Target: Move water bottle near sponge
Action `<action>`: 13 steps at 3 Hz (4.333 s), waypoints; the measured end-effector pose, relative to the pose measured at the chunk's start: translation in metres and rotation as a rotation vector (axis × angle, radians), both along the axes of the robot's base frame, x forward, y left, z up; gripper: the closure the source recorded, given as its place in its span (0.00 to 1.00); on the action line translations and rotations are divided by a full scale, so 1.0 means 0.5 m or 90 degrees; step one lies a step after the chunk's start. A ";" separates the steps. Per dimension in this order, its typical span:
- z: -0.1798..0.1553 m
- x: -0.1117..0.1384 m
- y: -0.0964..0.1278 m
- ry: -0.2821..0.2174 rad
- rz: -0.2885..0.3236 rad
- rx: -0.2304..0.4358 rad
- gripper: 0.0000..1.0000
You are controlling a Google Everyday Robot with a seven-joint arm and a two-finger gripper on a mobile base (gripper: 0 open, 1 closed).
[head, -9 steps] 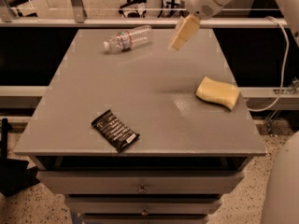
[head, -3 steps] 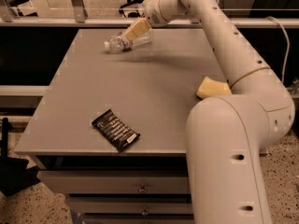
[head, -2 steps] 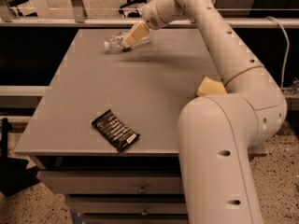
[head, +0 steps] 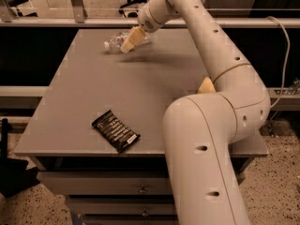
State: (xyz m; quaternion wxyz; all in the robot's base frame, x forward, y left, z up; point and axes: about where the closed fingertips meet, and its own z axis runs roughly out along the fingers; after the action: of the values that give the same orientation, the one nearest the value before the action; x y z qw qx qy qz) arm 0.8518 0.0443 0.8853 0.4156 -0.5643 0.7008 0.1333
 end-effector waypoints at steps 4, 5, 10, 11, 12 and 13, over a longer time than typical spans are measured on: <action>-0.037 -0.013 0.044 0.033 0.042 -0.022 0.64; -0.022 -0.027 0.010 0.033 0.042 -0.042 0.95; -0.002 -0.160 -0.184 0.123 0.054 -0.135 0.70; 0.012 -0.188 -0.237 0.144 0.023 -0.105 0.70; 0.035 -0.250 -0.325 0.163 -0.033 -0.080 0.71; 0.025 -0.301 -0.361 0.177 -0.060 -0.064 0.71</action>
Offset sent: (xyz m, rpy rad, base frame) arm 0.0127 0.0177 -0.0028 -0.0372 0.0381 0.0720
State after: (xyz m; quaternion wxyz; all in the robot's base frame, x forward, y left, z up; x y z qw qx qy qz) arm 0.7012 -0.1363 0.8977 0.2918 -0.5272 0.7829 0.1552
